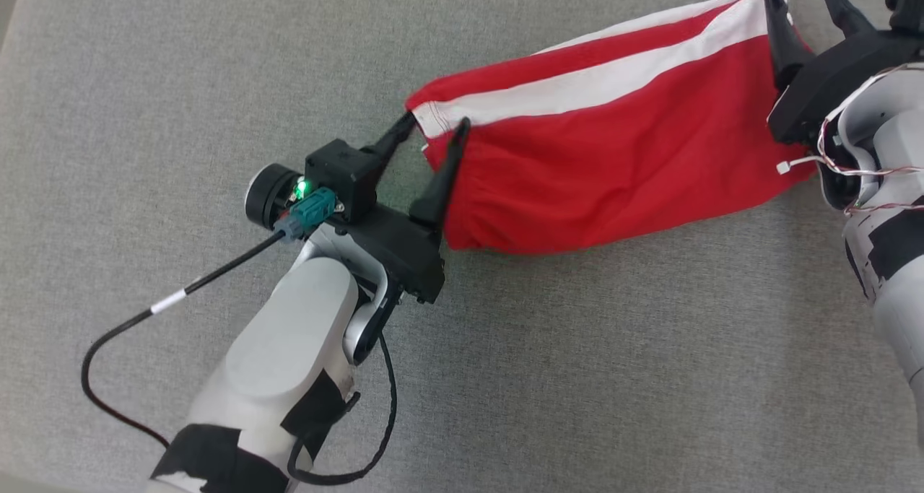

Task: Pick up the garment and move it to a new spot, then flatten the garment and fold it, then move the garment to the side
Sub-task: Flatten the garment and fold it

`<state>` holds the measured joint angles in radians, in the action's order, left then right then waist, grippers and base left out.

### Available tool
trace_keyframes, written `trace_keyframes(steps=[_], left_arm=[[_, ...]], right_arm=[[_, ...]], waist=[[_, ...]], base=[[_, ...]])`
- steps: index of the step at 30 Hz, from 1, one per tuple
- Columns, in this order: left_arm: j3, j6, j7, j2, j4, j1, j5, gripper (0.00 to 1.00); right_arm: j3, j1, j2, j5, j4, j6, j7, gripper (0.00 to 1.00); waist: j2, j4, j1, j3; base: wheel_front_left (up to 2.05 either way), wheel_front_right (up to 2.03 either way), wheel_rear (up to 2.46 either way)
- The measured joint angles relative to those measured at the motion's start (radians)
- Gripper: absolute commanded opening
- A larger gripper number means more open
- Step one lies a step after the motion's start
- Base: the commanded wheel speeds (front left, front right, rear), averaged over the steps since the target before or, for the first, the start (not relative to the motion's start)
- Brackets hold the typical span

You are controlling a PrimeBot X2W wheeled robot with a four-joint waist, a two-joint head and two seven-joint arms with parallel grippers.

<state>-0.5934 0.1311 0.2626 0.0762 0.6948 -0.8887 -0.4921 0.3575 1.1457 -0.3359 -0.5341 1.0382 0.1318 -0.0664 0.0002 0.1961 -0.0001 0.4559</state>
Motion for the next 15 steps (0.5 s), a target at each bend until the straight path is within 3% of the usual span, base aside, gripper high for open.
trace_keyframes(steps=[9,15], left_arm=[[0.121,-0.001,0.000,0.001,-0.073,0.124,0.082,1.00],[0.255,-0.027,0.000,0.016,-0.210,0.250,0.143,1.00]], right_arm=[[0.105,-0.079,-0.053,-0.100,0.000,0.000,-0.031,1.00],[0.147,-0.141,-0.075,-0.156,0.018,0.000,-0.031,1.00]], waist=[[-0.0001,-0.022,0.0000,-0.064],[-0.0001,-0.026,-0.0001,-0.104]], base=[[0.00,0.00,0.00],[0.00,0.00,0.00]])
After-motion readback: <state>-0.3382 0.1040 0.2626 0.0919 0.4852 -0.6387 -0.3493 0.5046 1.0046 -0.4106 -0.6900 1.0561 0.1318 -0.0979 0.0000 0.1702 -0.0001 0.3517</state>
